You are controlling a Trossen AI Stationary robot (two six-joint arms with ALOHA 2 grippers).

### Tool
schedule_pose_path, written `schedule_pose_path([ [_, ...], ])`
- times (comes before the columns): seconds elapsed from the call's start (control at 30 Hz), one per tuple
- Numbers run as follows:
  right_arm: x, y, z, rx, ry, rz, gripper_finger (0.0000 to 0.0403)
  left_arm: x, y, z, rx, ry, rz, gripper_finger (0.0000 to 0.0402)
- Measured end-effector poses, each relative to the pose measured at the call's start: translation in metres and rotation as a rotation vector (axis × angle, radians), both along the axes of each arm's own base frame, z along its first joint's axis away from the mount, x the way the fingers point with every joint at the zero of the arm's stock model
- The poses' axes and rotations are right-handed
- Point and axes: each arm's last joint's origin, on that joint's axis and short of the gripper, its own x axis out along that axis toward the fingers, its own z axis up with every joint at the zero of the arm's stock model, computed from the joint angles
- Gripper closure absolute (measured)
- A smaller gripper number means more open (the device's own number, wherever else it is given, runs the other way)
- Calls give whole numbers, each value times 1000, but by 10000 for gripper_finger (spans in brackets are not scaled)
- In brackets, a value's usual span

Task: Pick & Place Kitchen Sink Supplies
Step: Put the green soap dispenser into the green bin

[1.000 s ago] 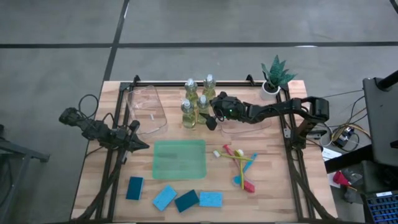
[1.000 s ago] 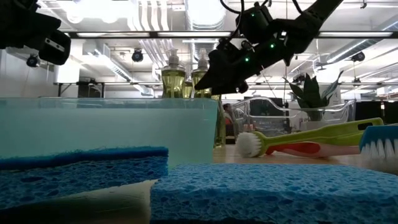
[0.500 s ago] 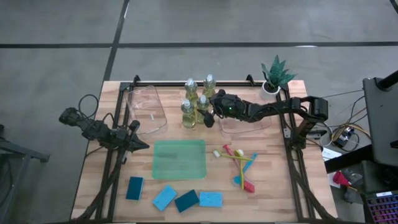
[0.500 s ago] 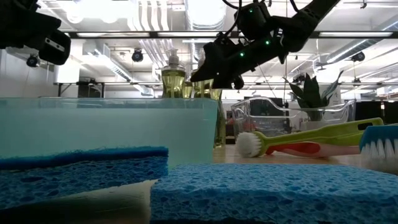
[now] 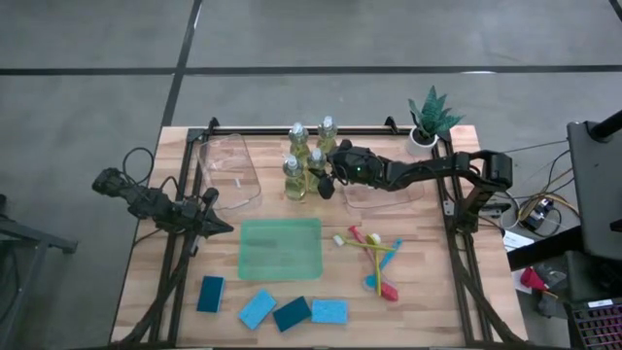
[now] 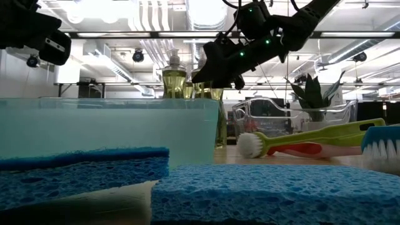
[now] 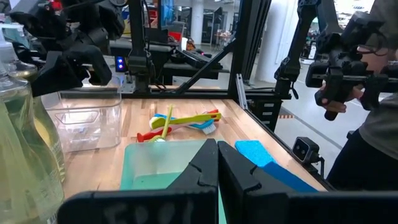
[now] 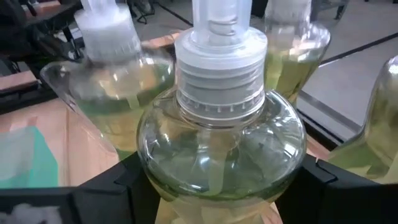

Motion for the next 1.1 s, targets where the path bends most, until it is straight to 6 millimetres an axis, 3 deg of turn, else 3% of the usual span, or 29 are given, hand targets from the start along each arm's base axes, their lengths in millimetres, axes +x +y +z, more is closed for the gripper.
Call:
schedule_pose_path([
  [0.43,-5,0,32,-42,-8,-16,168,0,0,0,1,3,0,401],
  [0.73,-25,6,70,-68,-39,-13,166,0,0,0,3,6,1,401],
  [0.9,-36,17,92,-34,-121,16,166,0,0,-1,5,9,0,401],
  [1.1,-40,41,100,12,-118,115,166,0,0,-1,4,8,0,401],
])
